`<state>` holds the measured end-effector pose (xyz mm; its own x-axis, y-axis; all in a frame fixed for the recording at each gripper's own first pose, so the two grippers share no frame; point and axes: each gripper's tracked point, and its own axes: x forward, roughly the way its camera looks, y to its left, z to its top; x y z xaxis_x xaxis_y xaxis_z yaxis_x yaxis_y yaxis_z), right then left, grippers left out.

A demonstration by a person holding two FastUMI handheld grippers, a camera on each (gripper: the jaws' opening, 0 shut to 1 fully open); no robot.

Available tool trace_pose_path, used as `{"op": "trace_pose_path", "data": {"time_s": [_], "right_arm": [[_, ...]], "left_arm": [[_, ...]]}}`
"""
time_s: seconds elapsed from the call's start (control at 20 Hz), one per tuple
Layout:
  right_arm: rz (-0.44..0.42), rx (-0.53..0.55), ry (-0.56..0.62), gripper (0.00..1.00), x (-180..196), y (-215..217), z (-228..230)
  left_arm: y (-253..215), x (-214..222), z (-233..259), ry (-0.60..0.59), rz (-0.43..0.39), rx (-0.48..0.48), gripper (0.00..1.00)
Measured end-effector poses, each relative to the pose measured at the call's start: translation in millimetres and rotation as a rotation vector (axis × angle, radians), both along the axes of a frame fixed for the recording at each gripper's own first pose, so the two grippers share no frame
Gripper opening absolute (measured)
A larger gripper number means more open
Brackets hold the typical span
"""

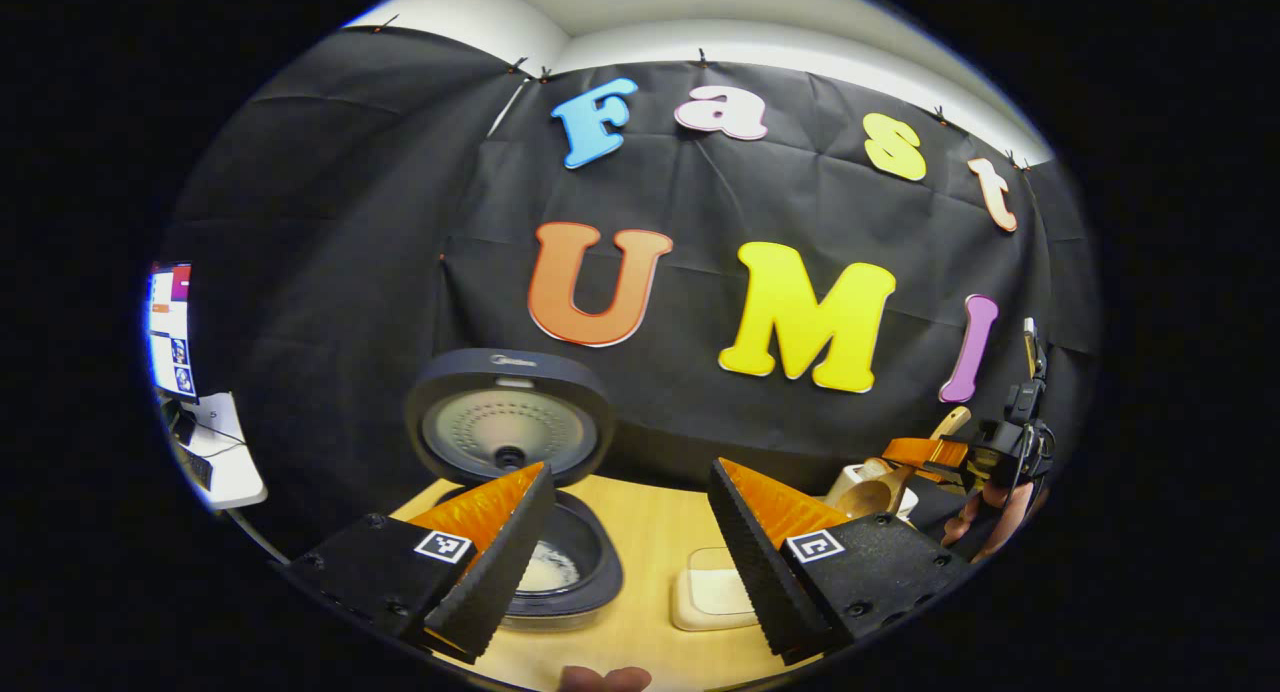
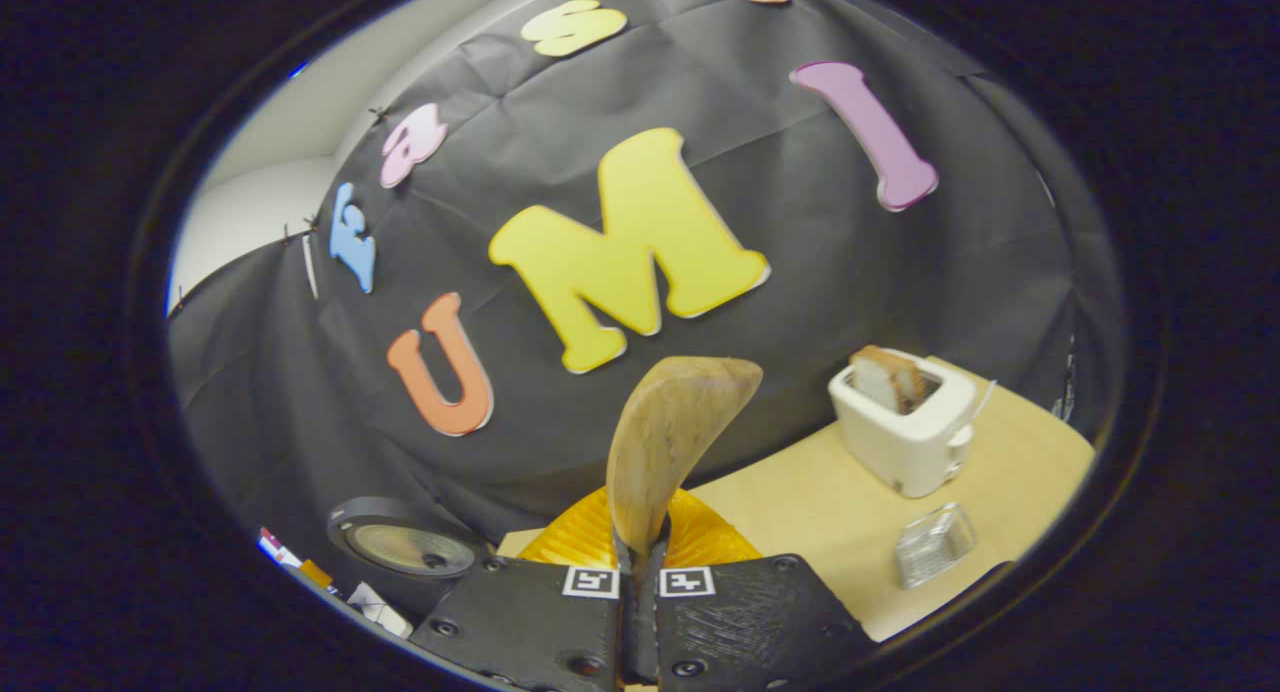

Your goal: Close the left gripper, press the button to open the rice cooker; take a wooden spoon from the chopstick holder with the right hand, scoop a spoonful of rice and pour it into the rice cooker, then put the wooden spoon back into the chopstick holder.

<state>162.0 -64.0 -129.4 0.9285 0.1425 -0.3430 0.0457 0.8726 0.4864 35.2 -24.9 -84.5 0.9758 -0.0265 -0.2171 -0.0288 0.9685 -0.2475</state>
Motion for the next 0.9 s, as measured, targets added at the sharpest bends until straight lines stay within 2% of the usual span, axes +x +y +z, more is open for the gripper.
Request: {"op": "trace_pose_path", "data": {"time_s": [0.2, 0.35, 0.65, 0.9], "right_arm": [[-0.106, -0.031, 0.04, 0.0, -10, -102, -21], [-0.149, -0.106, 0.077, 0.0, -6, -152, -54], [-0.163, -0.135, 0.174, 0.0, 16, -174, -141], [-0.147, -0.173, 0.229, 0.0, 17, -166, -184]], "left_arm": [[-59, 11, -3, 0.026, -0.057, 0.008, 0.99], [-93, 13, -2, 0.042, -0.096, 0.032, 0.98], [-103, 9, -6, 0.092, -0.068, 0.094, 0.99], [-92, 3, -16, 0.137, -0.02, 0.105, 0.98]]}}
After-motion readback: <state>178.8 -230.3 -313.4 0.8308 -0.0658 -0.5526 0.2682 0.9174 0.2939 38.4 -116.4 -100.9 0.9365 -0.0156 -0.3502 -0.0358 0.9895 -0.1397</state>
